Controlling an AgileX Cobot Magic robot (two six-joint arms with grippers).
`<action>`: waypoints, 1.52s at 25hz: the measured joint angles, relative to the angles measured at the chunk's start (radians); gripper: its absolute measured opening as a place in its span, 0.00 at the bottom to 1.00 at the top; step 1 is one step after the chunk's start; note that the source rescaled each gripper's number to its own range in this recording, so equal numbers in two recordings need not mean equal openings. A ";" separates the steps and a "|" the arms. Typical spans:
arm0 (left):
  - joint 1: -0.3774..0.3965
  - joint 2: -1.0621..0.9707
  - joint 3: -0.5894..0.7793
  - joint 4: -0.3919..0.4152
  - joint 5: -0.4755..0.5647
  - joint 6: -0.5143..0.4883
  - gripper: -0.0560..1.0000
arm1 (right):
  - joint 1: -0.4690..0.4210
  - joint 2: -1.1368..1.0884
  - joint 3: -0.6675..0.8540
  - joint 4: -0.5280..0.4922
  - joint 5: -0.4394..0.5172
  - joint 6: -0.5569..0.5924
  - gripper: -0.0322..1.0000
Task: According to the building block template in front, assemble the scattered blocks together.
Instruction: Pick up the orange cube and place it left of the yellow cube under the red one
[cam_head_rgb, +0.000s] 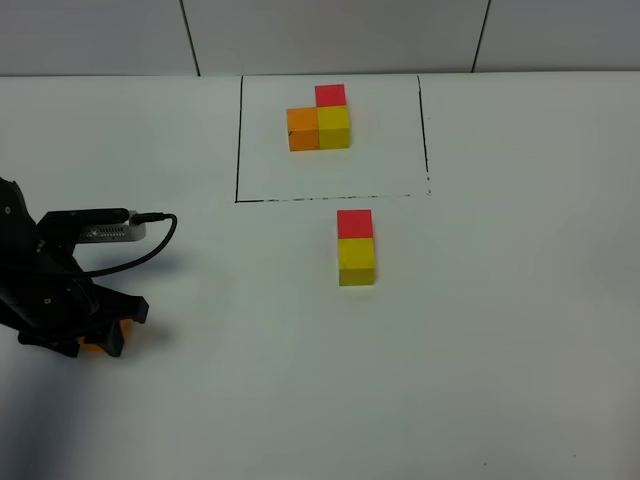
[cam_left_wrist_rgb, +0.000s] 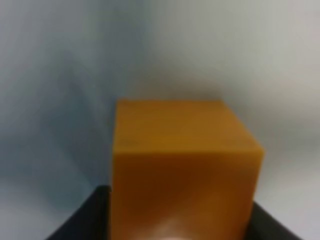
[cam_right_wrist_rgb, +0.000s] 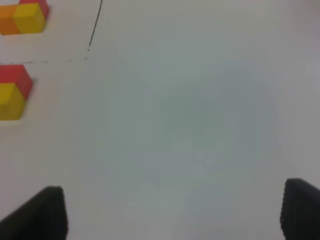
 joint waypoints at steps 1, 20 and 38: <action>0.000 0.000 0.000 0.000 0.000 0.000 0.06 | 0.000 0.000 0.000 0.000 0.000 0.000 0.74; -0.328 0.107 -0.456 0.104 0.328 0.774 0.06 | 0.000 0.000 0.000 0.000 0.000 0.000 0.74; -0.481 0.426 -0.805 0.107 0.357 0.971 0.06 | 0.000 0.000 0.000 0.000 0.000 0.000 0.74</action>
